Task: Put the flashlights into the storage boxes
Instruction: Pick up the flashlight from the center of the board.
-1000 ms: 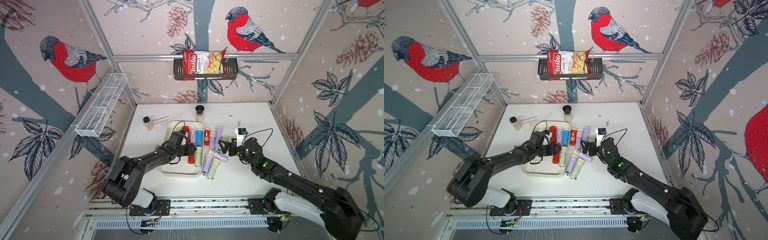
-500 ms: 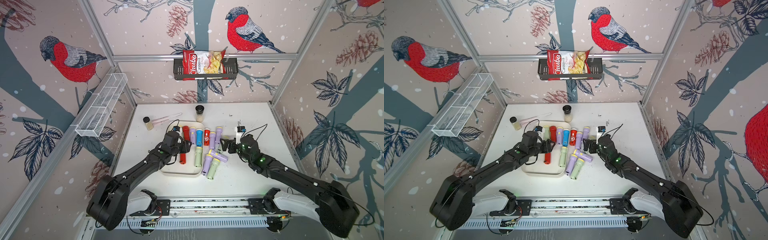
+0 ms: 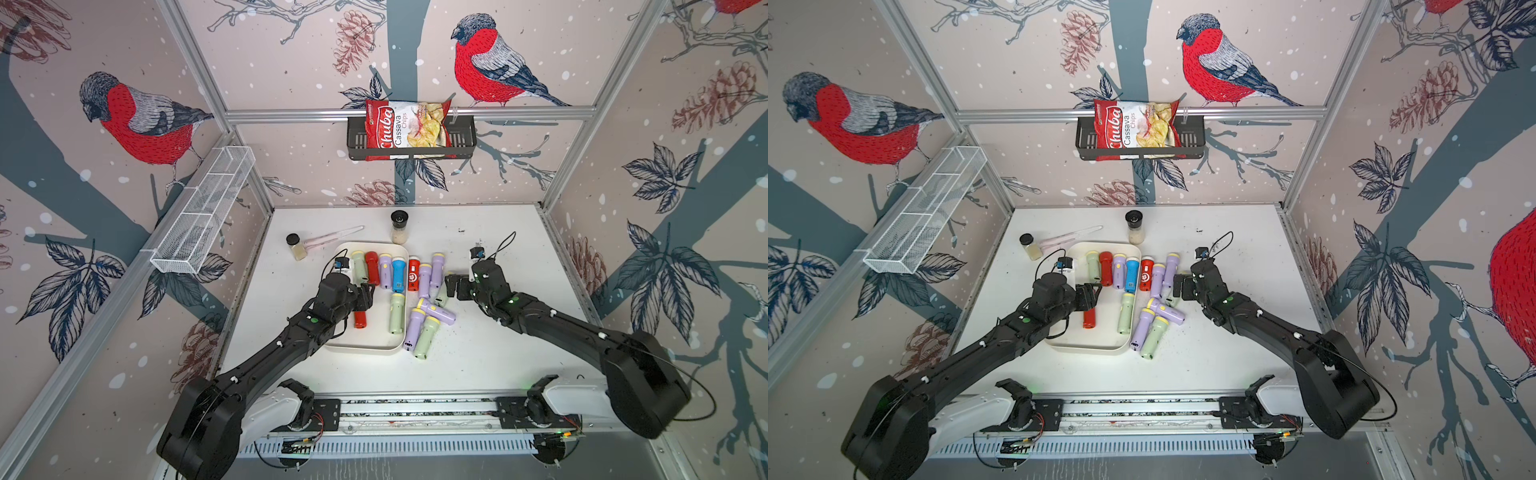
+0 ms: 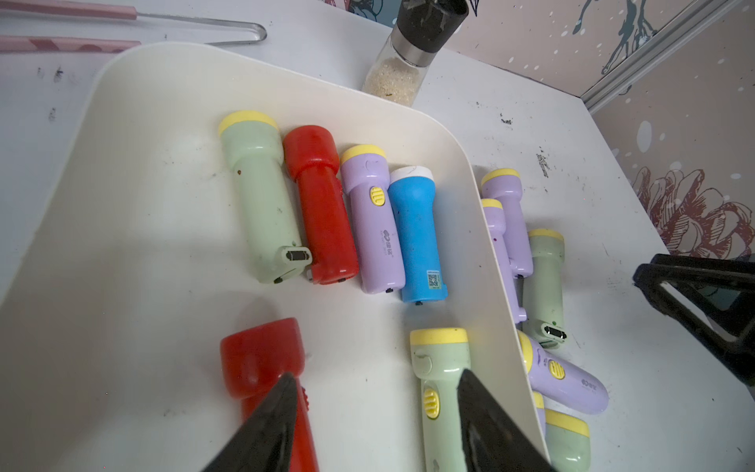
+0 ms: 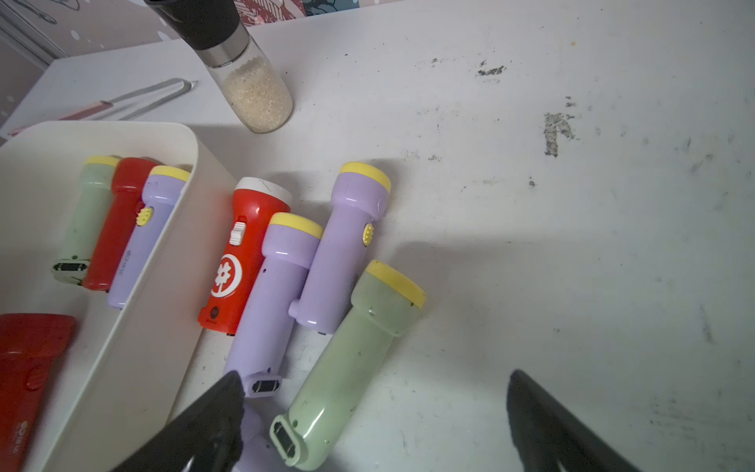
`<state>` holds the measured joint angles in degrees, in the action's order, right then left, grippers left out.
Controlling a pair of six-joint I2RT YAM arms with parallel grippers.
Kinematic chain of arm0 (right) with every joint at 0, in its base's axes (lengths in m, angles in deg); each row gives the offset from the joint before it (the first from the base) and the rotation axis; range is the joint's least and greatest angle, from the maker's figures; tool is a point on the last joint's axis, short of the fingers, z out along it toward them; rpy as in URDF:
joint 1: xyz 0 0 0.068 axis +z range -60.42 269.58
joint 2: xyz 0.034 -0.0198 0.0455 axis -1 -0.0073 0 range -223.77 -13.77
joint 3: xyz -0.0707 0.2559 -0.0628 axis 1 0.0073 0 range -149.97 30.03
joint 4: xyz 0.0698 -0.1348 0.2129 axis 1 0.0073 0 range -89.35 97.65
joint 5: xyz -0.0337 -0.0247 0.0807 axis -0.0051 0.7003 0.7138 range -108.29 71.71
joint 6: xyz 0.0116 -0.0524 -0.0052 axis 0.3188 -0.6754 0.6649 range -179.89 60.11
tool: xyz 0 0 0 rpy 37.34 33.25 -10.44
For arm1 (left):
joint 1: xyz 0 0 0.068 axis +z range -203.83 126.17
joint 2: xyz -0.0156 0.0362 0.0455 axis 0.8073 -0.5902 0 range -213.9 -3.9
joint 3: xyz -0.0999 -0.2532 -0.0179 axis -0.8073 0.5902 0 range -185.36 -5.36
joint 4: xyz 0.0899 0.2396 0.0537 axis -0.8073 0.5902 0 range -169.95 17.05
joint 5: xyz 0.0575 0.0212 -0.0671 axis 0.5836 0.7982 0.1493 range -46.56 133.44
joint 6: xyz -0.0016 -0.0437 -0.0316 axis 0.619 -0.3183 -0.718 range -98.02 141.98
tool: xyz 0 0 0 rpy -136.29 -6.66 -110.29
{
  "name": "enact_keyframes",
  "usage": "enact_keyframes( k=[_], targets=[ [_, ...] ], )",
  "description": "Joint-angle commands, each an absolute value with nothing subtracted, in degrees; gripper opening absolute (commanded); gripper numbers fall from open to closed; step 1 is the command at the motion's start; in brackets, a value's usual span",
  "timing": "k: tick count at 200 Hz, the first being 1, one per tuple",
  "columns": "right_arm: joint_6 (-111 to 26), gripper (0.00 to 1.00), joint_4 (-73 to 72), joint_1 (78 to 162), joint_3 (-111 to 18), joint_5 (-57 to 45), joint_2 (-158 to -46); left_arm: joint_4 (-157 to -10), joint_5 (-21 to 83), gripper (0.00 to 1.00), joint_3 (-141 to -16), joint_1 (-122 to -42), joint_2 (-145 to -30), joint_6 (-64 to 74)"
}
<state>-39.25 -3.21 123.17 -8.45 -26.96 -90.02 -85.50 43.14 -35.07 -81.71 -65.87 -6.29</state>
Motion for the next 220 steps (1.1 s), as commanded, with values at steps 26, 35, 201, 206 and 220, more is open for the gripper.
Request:
enact_keyframes(
  k=[26, 35, 201, 206, 220],
  targets=[
    [-43.6, 0.99, -3.1, 121.5, -11.7, -22.9, -94.4, -89.1, 44.5, 0.63, -35.4, -81.6, -66.6, -6.6],
    [-44.1, 1.00, -3.2, 121.1, -12.2, -22.3, -95.1, -89.2, 44.5, 0.63, -35.5, -81.6, -66.9, -6.4],
    [-42.3, 0.79, 10.3, 115.3, -28.2, -15.5, -114.9, -89.4, 43.3, 0.64, -36.5, -77.9, -70.8, -6.5],
    [-41.4, 0.78, 10.9, 115.3, -28.4, -15.3, -115.3, -89.4, 43.3, 0.64, -36.6, -77.8, -70.9, -6.4],
    [-38.2, 0.77, 12.0, 115.4, -29.1, -14.5, -116.2, -89.5, 43.1, 0.64, -36.6, -77.7, -71.2, -6.3]
  ],
)
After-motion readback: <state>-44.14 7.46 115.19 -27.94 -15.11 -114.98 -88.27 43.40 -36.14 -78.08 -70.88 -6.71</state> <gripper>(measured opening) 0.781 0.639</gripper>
